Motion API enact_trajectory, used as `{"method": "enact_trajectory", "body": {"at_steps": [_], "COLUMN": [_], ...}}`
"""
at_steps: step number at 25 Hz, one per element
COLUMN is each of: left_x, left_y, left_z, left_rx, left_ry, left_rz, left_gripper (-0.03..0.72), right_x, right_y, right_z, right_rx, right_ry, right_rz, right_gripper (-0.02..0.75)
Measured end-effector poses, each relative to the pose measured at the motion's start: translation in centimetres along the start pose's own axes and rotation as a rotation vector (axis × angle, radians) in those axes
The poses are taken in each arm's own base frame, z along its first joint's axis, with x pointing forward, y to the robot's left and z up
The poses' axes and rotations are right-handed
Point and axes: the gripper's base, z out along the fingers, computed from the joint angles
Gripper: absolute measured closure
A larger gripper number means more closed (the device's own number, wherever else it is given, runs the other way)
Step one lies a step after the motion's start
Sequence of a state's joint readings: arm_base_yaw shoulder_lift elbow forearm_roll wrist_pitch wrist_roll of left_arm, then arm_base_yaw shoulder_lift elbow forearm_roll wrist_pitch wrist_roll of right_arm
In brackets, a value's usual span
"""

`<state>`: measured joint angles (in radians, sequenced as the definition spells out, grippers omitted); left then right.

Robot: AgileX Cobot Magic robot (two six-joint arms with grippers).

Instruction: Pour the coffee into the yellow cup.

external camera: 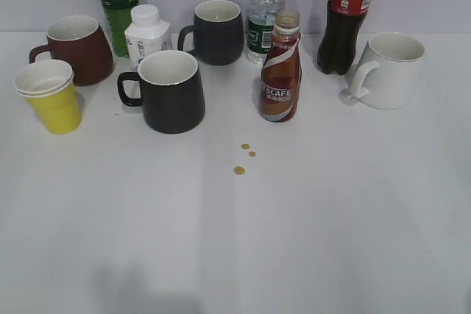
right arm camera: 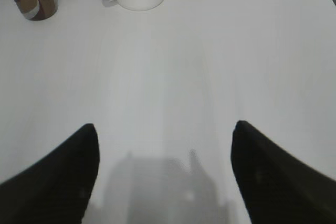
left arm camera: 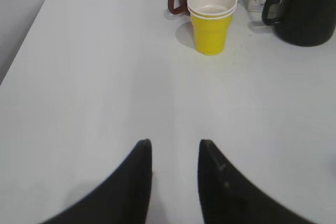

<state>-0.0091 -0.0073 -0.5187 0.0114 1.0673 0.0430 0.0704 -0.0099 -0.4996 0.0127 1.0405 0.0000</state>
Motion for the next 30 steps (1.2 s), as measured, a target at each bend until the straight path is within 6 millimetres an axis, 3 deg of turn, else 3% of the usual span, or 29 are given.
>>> {"method": "enact_trajectory", "body": {"at_steps": [22,27,30], "left_x": [-0.5,-2.9,-4.6], "left_y": [-0.3,0.0,0.0], "left_z": [-0.2,0.5,2.0], "left_rx": [0.057,0.042,0.045], "left_ry": [-0.034,-0.17,-0.251], "left_rz": [-0.012,0.015,0.009], "left_gripper": [0.449,0.449,0.449], "right_x": [-0.1,-2.9,-4.6], "right_y": [0.0,0.0,0.2], "right_z": [0.0,0.5,2.2], "right_rx": [-0.001,-0.006,-0.027], "right_ry": [-0.006,-0.164,-0.26], "right_rz": [0.0,0.005,0.031], "right_gripper": [0.153,0.152,0.152]}}
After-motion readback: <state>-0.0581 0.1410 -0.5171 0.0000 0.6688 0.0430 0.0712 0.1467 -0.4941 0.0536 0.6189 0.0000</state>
